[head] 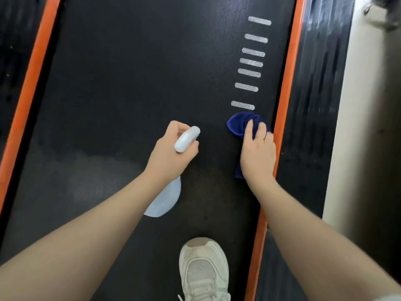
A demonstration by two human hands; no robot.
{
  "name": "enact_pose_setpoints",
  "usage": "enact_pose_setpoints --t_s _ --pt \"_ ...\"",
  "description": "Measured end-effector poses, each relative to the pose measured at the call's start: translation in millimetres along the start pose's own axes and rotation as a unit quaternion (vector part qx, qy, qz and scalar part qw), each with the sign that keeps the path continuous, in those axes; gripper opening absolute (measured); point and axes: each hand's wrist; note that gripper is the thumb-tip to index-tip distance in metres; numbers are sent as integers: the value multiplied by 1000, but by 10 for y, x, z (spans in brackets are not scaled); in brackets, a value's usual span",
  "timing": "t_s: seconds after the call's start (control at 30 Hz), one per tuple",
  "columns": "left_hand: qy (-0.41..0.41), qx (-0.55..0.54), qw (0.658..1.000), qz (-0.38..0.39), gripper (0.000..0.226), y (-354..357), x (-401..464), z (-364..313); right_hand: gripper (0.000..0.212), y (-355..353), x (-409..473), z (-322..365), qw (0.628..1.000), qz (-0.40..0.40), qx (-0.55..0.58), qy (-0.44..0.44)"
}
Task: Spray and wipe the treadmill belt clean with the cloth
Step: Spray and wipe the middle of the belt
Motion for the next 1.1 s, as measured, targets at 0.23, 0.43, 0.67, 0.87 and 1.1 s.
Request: enact_pose_setpoints --t_s 0.23,0.43,0.67,0.87,1.1 --pt "3 14 1000 21 16 32 43 10 47 223 -539 91 990 -35 43 -127" --pt "1 -13 1000 -5 16 -84 40 11 52 -4 -69 276 992 -7 120 -35" --pt "-40 -33 998 -45 18 -220 55 219 48 152 -138 149 968 -71 64 -230" --pt "-21 -38 998 -50 19 -312 -80 205 55 80 -343 273 991 -65 79 -85" --pt "-4 -17 1000 -14 19 -204 -110 215 48 100 -222 -133 981 -86 -64 -162"
Point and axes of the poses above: each hand's wrist, its own x-axis towards the middle knuckle, its own y-axis out of the palm, z = x × y, and after that the axes turned 7 degrees about z, right-handed
